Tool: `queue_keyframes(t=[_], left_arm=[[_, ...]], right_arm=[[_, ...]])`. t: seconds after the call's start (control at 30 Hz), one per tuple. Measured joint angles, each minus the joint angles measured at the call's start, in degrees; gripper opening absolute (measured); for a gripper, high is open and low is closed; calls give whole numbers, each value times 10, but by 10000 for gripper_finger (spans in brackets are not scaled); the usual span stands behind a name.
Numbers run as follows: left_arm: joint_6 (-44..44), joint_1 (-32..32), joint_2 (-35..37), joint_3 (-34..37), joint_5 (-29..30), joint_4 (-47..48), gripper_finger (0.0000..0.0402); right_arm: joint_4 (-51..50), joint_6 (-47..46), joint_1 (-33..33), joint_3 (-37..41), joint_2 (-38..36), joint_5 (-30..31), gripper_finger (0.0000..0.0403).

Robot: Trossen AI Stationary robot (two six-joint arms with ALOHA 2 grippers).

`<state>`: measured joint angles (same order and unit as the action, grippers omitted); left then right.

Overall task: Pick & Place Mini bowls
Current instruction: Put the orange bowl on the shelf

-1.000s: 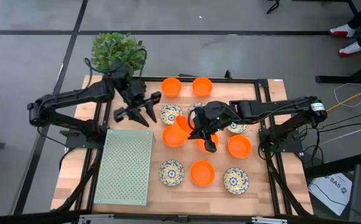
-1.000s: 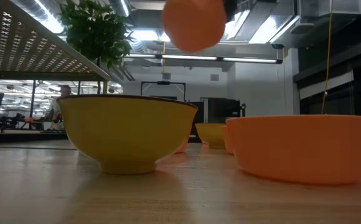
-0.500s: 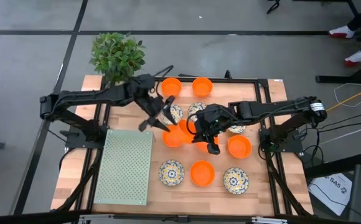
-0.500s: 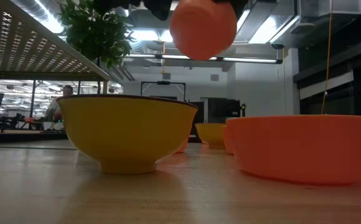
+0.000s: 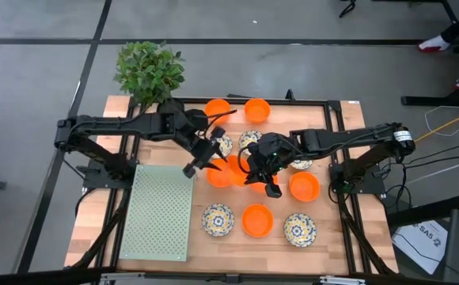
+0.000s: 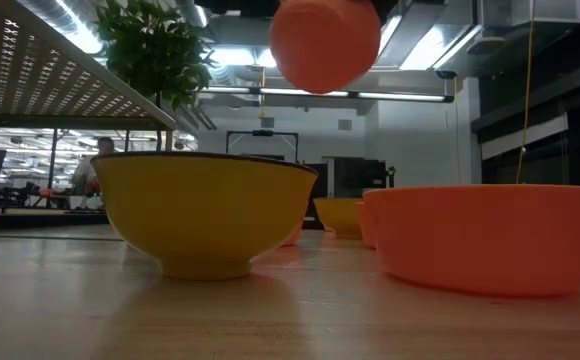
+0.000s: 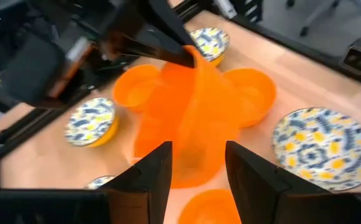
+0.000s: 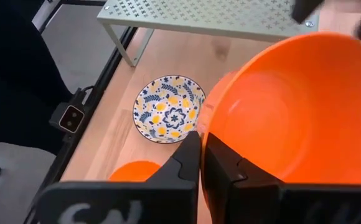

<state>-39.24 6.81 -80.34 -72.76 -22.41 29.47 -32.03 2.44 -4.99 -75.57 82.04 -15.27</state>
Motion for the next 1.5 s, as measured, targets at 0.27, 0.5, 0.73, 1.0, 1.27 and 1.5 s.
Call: queue_keyframes(t=[0.27,0.5,0.73,1.0,1.27,1.5], left_arm=[[-26,-5,-33,-49,1,54,127],[-71,-29,-89,-61,-9,102,119],[-102,-41,-99,-60,-13,91,105],[-128,-45,-99,-59,-17,96,39],[-119,-56,-101,-58,-7,102,3],[-71,-68,-85,-60,77,119,3]], right_arm=[[-7,28,-1,0,7,0,11],[-8,45,-2,1,23,-6,11],[-2,56,-2,1,30,-6,11],[15,57,-1,1,30,-4,16],[68,-10,7,0,28,14,76],[65,-127,48,-22,23,25,173]])
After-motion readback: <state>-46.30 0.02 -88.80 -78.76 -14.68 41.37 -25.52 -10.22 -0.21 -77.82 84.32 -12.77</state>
